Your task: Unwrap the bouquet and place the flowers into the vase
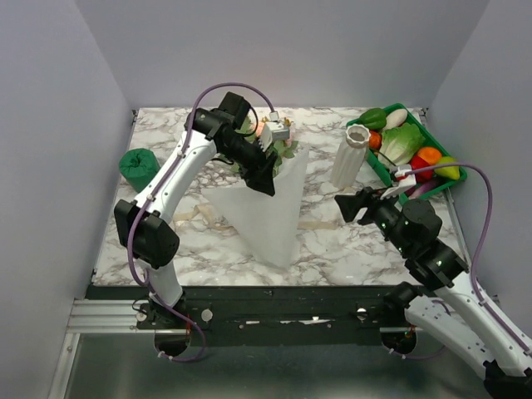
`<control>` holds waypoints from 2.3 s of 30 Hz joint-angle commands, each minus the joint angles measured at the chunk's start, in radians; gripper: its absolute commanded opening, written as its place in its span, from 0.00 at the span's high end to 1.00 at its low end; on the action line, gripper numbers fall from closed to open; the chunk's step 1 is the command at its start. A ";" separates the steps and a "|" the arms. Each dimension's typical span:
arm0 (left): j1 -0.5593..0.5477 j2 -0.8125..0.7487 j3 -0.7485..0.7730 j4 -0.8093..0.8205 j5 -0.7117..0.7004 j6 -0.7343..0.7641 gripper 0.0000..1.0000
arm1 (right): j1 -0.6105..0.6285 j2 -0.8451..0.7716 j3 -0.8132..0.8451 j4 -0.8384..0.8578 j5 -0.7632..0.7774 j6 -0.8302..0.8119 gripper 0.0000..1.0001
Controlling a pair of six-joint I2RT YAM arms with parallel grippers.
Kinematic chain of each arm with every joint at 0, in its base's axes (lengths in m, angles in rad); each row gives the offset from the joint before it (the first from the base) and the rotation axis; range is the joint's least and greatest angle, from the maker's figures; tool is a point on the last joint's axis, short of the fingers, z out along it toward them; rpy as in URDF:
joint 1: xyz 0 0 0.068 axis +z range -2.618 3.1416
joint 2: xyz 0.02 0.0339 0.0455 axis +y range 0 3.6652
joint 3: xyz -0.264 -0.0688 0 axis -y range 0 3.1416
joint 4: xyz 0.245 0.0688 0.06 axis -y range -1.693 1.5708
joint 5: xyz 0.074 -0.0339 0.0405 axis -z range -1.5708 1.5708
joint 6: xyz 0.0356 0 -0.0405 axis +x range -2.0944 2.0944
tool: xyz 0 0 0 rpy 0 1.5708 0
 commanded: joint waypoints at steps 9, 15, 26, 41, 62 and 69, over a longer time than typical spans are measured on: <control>-0.153 0.074 0.097 0.064 -0.043 -0.201 0.05 | 0.006 -0.085 -0.014 -0.061 0.027 0.024 0.21; -0.245 0.180 0.270 -0.027 -0.008 -0.187 0.01 | 0.004 -0.168 0.009 -0.156 0.073 0.028 0.21; 0.027 0.143 0.045 0.252 -0.230 -0.286 0.01 | 0.004 -0.177 0.099 -0.230 0.085 -0.002 0.19; 0.289 0.191 -0.238 0.478 -0.287 -0.351 0.01 | 0.004 -0.151 0.061 -0.184 0.056 0.008 0.19; 0.120 0.309 -0.072 0.459 -0.102 -0.354 0.01 | 0.004 -0.162 0.078 -0.161 0.035 0.027 0.20; -0.018 0.335 0.054 0.421 -0.065 -0.359 0.01 | 0.004 -0.185 0.119 -0.208 0.059 0.022 0.20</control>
